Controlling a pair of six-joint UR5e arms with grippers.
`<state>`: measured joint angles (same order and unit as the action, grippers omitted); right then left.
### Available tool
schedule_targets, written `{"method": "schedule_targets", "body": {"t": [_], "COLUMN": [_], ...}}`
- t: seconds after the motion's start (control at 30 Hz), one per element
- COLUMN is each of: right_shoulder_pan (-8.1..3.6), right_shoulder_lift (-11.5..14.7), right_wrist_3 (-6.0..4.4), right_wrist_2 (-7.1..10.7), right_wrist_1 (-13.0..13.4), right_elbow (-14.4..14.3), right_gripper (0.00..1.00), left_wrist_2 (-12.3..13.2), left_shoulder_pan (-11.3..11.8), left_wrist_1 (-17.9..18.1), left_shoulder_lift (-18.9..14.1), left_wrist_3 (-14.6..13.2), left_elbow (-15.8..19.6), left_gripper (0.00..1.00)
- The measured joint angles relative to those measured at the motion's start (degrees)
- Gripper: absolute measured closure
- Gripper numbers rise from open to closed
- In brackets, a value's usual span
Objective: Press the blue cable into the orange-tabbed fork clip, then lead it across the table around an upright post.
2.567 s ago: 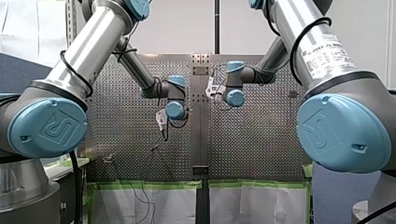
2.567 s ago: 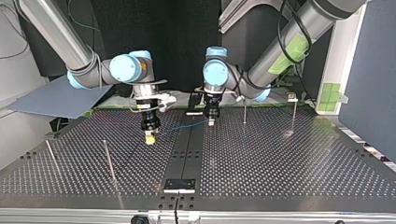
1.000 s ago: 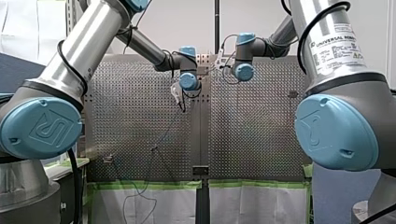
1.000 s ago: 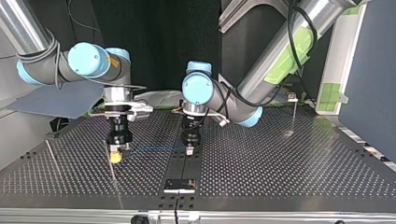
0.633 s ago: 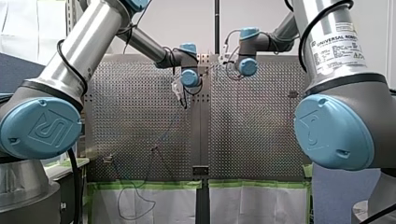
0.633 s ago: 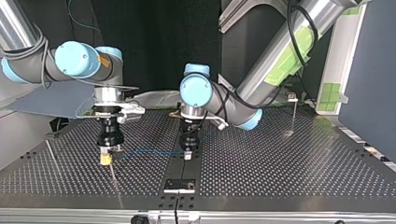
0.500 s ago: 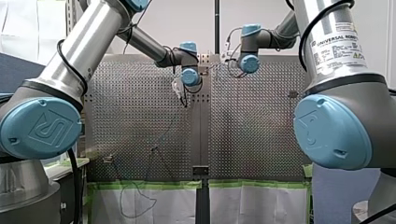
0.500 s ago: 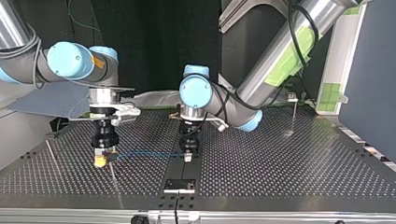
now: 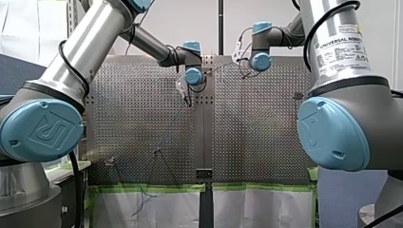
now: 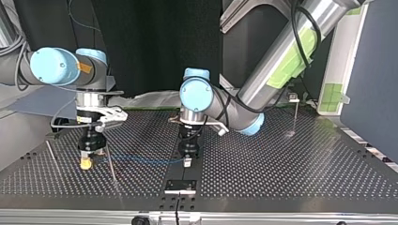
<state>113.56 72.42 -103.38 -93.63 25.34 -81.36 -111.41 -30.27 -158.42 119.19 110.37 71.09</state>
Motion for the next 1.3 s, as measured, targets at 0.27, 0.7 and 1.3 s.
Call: {"method": "schedule_targets", "body": {"t": [0.27,0.7,1.3], "right_shoulder_pan": [-2.00,-5.53,-10.55], "right_shoulder_lift": [0.0,-0.1,-0.3], "right_wrist_3": [-0.66,-0.94,-1.26], "right_wrist_2": [0.23,0.44,1.77], "right_wrist_1": [-0.7,-1.5,-2.9], "right_elbow": [0.3,0.3,0.3], "right_gripper": [1.00,1.00,1.00], "left_wrist_2": [0.7,3.3,4.3], "left_shoulder_pan": [-0.1,0.5,-2.6], "left_wrist_1": [-0.1,0.0,-5.8], "left_shoulder_lift": [0.1,0.1,5.9], "left_wrist_3": [1.3,4.6,7.7], "left_elbow": [-1.8,-2.0,-9.9], "left_gripper": [1.00,1.00,1.00]}}
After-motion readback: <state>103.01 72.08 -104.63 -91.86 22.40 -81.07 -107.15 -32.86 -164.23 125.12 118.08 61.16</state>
